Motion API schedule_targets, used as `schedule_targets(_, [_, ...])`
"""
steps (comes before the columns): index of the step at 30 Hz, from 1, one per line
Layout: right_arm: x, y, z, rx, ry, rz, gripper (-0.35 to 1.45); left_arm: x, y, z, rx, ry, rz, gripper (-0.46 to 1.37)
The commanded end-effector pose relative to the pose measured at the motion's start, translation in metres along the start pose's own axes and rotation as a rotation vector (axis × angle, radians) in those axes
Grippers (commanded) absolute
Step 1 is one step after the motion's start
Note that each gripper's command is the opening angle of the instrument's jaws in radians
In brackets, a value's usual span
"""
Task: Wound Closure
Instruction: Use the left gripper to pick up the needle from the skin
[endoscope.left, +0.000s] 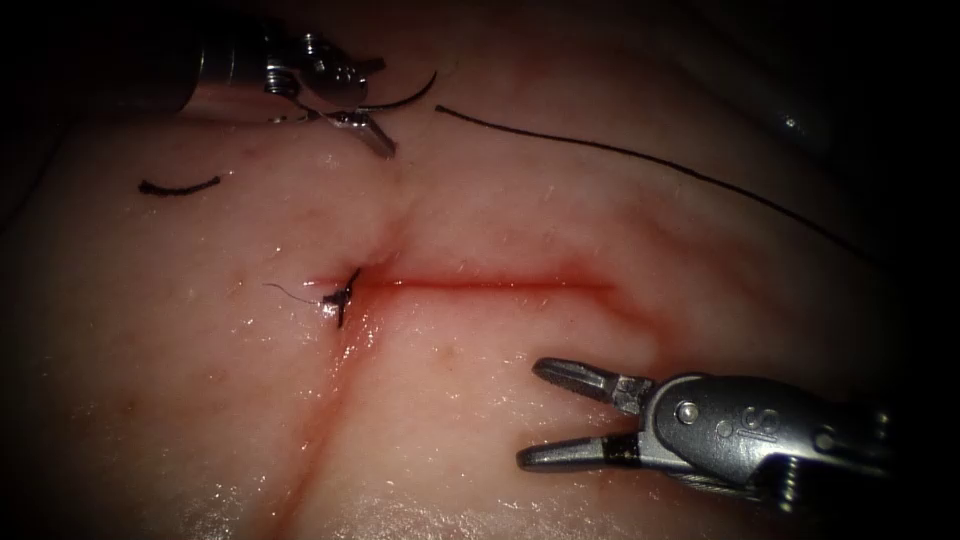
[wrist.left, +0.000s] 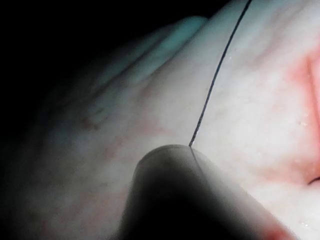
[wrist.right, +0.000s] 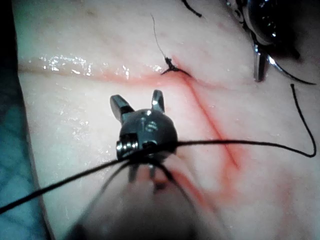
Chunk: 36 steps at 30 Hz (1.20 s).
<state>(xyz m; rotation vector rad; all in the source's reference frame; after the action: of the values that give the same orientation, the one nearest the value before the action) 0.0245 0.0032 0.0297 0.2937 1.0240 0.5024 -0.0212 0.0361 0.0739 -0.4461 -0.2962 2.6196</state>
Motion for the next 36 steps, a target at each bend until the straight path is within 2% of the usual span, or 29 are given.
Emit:
schedule_targets(1, [0.0000, 0.0000, 0.0000, 0.000, 0.000, 0.000, 0.68, 0.0003, -0.0001, 0.0001, -0.023, -0.011, -0.013, 0.73])
schedule_targets(5, [-0.0001, -0.0002, 0.0000, 0.000, 0.000, -0.001, 0.68, 0.0009, -0.0002, 0.0005, -0.062, -0.045, -0.026, 0.63])
schedule_targets(10, [-0.0002, -0.0004, 0.0000, 0.000, 0.001, -0.003, 0.68, 0.0016, -0.0004, 0.0010, -0.070, -0.058, -0.036, 0.56])
schedule_targets(13, [-0.0004, -0.0005, 0.0000, 0.000, 0.001, -0.005, 0.67, 0.0018, -0.0003, 0.0012, -0.089, -0.077, -0.056, 0.20])
schedule_targets(14, [-0.0004, -0.0005, 0.0000, 0.000, 0.001, -0.005, 0.67, 0.0018, -0.0002, 0.0013, -0.100, -0.090, -0.064, -0.06])
schedule_targets(16, [-0.0004, -0.0005, 0.0000, 0.000, 0.001, -0.005, 0.67, 0.0018, -0.0002, 0.0013, -0.117, -0.127, -0.072, -0.35])
schedule_targets(22, [-0.0003, -0.0006, 0.0000, 0.001, 0.001, -0.005, 0.67, 0.0015, -0.0006, 0.0013, -0.088, -0.205, -0.088, -0.35])
schedule_targets(27, [-0.0002, -0.0008, -0.0001, 0.003, 0.001, -0.004, 0.66, 0.0008, -0.0011, 0.0010, -0.132, -0.259, -0.083, -0.35])
schedule_targets(36, [-0.0003, -0.0004, 0.0000, 0.000, 0.000, -0.003, 0.65, 0.0005, -0.0008, -0.0005, -0.128, -0.160, -0.018, -0.35])
